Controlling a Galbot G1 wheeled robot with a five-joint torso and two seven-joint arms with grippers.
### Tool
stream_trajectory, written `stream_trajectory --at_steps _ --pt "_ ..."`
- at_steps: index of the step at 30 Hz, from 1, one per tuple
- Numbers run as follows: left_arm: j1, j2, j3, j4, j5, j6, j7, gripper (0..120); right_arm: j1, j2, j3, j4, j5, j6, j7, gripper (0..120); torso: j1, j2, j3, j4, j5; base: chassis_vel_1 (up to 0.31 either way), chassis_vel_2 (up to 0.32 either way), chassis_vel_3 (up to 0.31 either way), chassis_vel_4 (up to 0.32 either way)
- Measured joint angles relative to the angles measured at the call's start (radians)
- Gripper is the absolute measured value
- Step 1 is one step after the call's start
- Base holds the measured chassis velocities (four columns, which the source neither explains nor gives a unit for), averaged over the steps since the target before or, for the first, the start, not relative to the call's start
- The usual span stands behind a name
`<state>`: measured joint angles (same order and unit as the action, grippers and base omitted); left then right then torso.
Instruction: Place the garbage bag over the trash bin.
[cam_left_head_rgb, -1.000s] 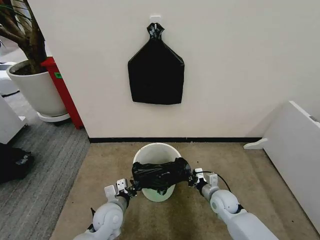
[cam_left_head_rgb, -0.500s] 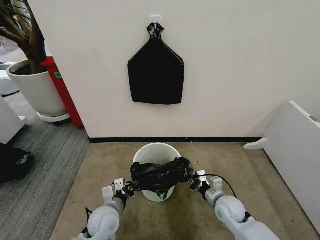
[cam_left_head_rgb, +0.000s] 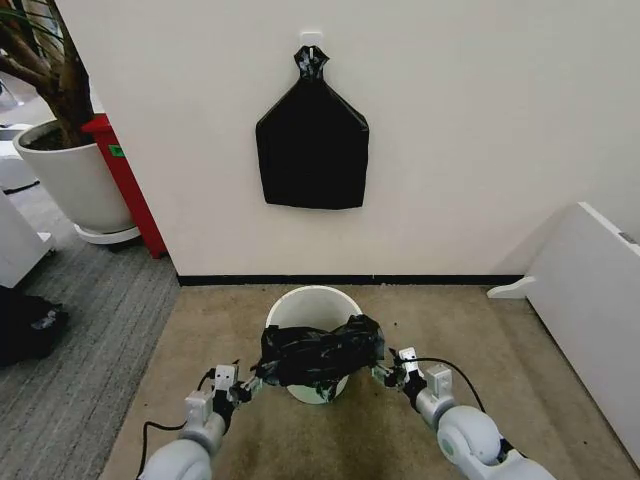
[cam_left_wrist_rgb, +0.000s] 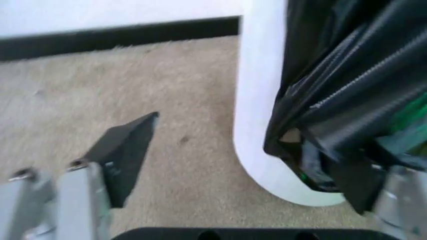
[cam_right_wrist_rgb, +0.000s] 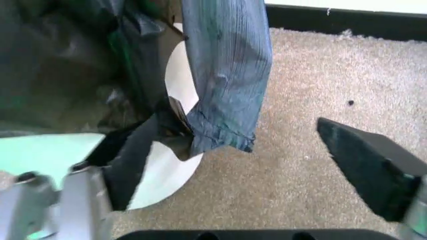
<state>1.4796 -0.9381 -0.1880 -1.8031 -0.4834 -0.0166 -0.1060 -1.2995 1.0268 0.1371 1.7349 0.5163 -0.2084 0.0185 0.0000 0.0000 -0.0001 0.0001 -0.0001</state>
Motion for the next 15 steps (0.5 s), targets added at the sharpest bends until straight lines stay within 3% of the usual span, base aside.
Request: stream_trajectory --at_steps 5,15 --pt "-0.01 0.012 -0.002 0.052 0.058 -0.087 0.076 100 -0.002 -0.003 0.005 0.001 -0.003 0.011 0.0 99 0.0 0.0 0.0 0.0 0.0001 0.0 0.0 0.0 0.0" --pt "-0.039 0.013 -0.003 0.073 0.038 -0.104 0.052 100 -0.061 -0.027 0.048 0.117 0.014 0.018 0.053 100 0.0 0.0 0.0 -0.0001 0.0 0.0 0.0 0.0 0.0"
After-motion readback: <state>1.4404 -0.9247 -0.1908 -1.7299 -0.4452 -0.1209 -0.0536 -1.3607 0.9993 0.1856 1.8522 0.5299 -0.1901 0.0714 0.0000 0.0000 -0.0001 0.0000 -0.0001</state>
